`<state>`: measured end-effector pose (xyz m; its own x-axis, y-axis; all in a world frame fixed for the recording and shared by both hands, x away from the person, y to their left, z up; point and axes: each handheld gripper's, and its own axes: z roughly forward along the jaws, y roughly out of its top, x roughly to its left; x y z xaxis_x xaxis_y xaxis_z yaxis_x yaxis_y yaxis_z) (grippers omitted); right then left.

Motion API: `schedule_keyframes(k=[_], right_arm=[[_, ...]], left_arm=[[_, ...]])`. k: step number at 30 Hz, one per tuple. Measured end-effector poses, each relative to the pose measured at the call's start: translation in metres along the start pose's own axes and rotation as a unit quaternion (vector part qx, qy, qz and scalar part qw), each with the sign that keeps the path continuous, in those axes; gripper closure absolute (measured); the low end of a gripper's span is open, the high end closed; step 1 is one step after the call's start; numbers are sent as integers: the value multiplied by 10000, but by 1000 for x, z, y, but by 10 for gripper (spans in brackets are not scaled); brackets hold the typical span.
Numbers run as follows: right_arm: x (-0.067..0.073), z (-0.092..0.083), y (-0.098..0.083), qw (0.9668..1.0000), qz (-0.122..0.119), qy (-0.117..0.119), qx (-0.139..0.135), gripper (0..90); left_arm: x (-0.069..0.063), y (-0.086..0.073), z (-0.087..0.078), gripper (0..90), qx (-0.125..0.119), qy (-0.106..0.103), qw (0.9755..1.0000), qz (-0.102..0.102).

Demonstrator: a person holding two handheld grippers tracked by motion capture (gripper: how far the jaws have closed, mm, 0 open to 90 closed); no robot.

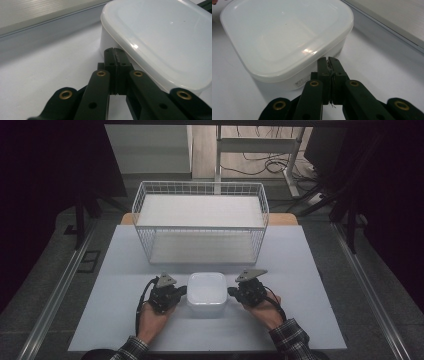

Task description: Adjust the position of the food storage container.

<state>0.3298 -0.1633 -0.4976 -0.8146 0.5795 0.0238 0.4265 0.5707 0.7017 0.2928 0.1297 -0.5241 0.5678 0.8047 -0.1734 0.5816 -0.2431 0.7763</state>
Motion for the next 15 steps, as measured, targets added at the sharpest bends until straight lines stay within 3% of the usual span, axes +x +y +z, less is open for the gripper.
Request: schedule_keyframes(k=[2, 3, 6, 8, 15], right_arm=[[-1, -1, -1, 10000, 0, 22, 14, 864], [-1, -3, -1, 10000, 19, 10, -6, 864], [-2, -12, -3, 9997, -35, -238, -68, 848], [-3, -20, -7, 9995, 11, -243, -177, 809], [5, -38, -23, 9991, -26, -268, -342, 591]], left_arm=[[1, 0, 0, 900, 13, -25, 10000, 11], [4, 2, -4, 900, 24, 64, 10000, 71], [13, 1, -19, 857, -61, 82, 9999, -23], [18, -1, -30, 782, -94, 52, 9999, -31], [10, -15, -52, 418, -226, 25, 9992, 335]])
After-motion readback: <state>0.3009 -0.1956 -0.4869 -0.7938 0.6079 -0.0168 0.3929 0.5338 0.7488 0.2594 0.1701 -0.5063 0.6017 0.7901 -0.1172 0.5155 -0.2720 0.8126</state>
